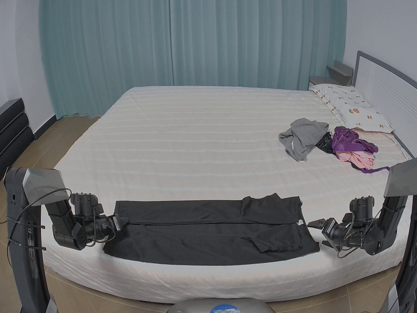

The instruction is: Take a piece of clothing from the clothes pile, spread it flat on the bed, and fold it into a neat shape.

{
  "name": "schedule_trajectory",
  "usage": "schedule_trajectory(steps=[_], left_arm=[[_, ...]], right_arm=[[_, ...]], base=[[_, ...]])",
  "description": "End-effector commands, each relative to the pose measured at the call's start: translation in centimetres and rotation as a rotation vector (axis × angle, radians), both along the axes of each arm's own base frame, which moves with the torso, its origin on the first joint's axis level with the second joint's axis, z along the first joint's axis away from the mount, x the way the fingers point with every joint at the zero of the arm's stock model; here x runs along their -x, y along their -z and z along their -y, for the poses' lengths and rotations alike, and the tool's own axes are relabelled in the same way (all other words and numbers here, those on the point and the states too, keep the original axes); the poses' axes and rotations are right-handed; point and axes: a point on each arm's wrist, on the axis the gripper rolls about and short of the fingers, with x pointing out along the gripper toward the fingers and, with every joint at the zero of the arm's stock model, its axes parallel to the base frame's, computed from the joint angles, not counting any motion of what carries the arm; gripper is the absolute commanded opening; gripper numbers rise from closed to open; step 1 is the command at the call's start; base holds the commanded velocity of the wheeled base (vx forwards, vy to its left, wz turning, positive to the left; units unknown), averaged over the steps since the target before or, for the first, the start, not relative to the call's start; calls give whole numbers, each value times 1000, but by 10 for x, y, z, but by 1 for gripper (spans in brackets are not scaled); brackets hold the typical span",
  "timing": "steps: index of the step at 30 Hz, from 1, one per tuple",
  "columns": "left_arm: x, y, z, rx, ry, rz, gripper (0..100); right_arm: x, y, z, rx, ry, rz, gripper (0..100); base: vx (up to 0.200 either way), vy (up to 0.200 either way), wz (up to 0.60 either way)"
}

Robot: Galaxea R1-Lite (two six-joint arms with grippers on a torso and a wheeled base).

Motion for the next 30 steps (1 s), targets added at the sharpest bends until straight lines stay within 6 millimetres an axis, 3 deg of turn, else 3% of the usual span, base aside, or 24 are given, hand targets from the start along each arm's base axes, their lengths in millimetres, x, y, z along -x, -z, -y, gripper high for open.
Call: schedule_trajectory(steps=[1,11,24,30], left_arm=[[2,2,1,1,2,-5,0],[1,-3,0,9,-9,14,0],[2,-42,-4,52,-58,94,0],[2,-40,-4,53,-59,86,0]], right_arm=[[0,1,0,0,0,-3,100],[0,0,0,-2,1,-2,100],[0,0,0,-2,1,-2,100],[0,0,0,-2,1,-2,100]], base=[[0,0,0],[0,0,0],[0,0,0],[0,0,0]])
